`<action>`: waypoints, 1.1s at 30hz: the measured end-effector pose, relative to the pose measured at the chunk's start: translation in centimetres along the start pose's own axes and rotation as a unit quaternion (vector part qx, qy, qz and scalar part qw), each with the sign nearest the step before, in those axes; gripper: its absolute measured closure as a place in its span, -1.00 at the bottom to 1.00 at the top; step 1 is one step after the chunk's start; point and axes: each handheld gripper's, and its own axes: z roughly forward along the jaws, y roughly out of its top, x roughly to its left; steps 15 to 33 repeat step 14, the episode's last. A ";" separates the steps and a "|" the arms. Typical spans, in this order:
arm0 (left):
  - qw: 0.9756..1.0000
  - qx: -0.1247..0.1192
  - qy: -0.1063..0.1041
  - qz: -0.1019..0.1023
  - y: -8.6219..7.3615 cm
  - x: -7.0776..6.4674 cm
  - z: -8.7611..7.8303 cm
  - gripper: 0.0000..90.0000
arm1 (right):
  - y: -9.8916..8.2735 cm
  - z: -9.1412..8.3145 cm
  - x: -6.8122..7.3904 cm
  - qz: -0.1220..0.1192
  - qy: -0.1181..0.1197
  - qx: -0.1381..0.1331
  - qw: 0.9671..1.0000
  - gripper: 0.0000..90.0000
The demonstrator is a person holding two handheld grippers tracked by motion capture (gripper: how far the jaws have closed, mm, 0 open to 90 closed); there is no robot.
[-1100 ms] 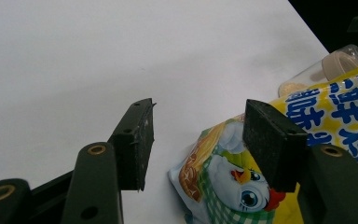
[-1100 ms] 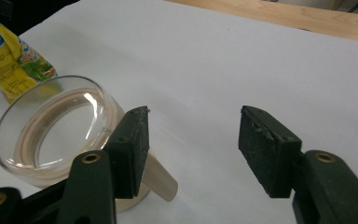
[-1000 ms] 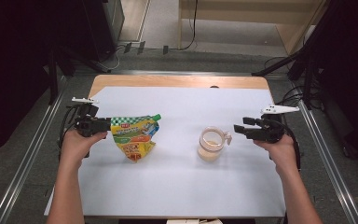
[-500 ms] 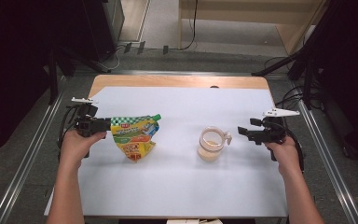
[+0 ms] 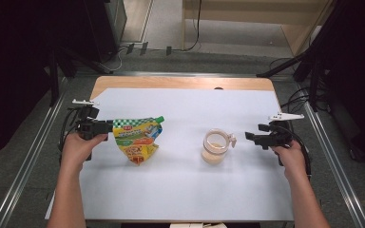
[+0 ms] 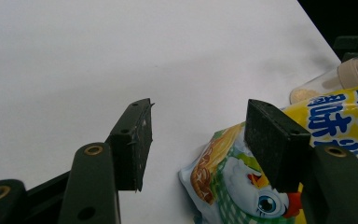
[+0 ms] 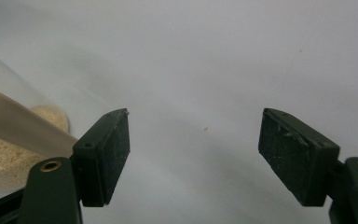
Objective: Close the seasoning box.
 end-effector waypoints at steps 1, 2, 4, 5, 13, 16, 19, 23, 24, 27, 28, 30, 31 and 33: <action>1.000 0.000 0.000 0.000 0.0 0.0 0.0 -0.06 | 0.0 0.0 0.0 -0.001 -0.001 0.001 1.000 -0.43; 1.000 0.000 0.004 0.000 0.0 0.1 0.1 -0.05 | 0.0 0.0 0.0 -0.001 -0.001 0.001 1.000 -0.43; 1.000 -0.002 0.010 -0.001 -0.1 0.1 0.1 -0.05 | 0.0 0.0 0.0 -0.001 -0.001 0.000 1.000 -0.43; 1.000 -0.004 0.014 -0.003 -0.1 0.2 0.1 -0.04 | 0.0 0.0 0.1 -0.001 -0.001 0.001 1.000 -0.43; 0.999 -0.021 0.021 -0.030 -0.4 1.1 0.2 -0.22 | -0.2 0.3 0.3 -0.004 0.001 0.008 1.000 -0.43; 0.999 -0.025 0.025 -0.033 -0.4 1.3 0.3 -0.29 | -0.2 0.4 0.3 -0.003 0.001 0.009 1.000 -0.43; 0.999 -0.025 0.025 -0.033 -0.4 1.3 0.3 -0.29 | -0.2 0.4 0.3 -0.003 0.001 0.009 1.000 -0.43; 0.999 -0.025 0.025 -0.033 -0.4 1.3 0.3 -0.29 | -0.2 0.4 0.3 -0.003 0.001 0.009 1.000 -0.43; 0.999 -0.025 0.025 -0.033 -0.4 1.3 0.3 -0.29 | -0.2 0.4 0.3 -0.003 0.001 0.009 1.000 -0.43; 0.999 -0.025 0.025 -0.033 -0.4 1.3 0.3 -0.29 | -0.2 0.4 0.3 -0.003 0.001 0.009 1.000 -0.43; 0.999 -0.025 0.025 -0.033 -0.4 1.3 0.3 -0.29 | -0.2 0.4 0.3 -0.003 0.001 0.009 1.000 -0.43; 0.999 -0.025 0.025 -0.033 -0.4 1.3 0.3 -0.29 | -0.2 0.4 0.3 -0.003 0.001 0.009 1.000 -0.43; 0.999 -0.025 0.025 -0.033 -0.4 1.3 0.3 -0.29 | -0.2 0.4 0.3 -0.003 0.001 0.009 1.000 -0.43; 0.999 -0.025 0.025 -0.033 -0.4 1.3 0.3 -0.29 | -0.2 0.4 0.3 -0.003 0.001 0.009 1.000 -0.43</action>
